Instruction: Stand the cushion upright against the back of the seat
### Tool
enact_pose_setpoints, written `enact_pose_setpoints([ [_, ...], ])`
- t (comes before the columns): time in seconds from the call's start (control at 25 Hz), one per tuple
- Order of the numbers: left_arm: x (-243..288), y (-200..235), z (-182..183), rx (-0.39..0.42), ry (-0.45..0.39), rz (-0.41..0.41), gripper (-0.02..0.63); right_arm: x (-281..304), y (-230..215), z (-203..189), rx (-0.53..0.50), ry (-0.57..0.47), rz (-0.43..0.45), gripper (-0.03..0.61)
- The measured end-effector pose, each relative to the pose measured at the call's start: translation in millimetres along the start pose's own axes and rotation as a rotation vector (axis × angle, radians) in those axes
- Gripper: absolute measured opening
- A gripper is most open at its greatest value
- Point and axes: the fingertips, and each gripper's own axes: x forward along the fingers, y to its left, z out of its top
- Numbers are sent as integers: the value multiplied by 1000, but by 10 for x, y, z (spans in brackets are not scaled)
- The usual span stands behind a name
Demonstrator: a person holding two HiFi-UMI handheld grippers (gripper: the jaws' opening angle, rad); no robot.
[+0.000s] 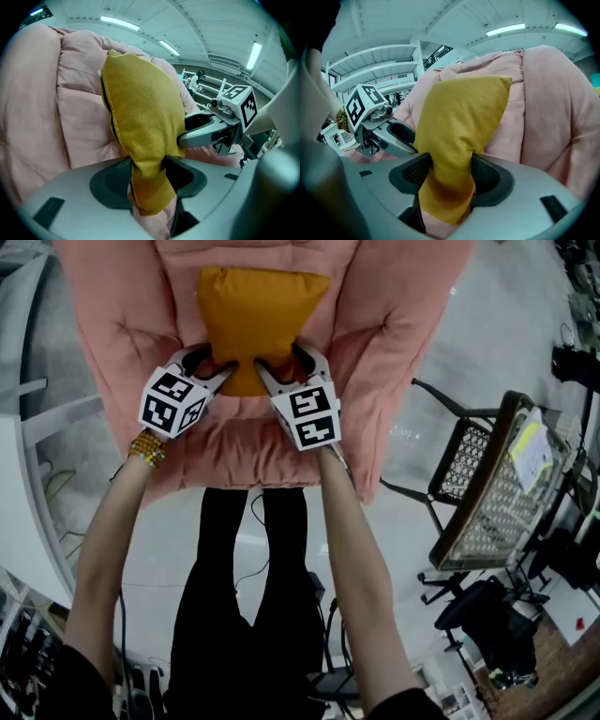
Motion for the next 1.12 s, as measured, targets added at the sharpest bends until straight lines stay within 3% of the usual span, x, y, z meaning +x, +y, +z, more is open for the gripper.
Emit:
enact_pose_setpoints([
  [0.92,193,399,28,-80,11,4,224,405,-181,99,47,20,-45,272],
  [1.12,9,180,-51,-52,-9,24,225,124,-66,12,54,4,-37,278],
])
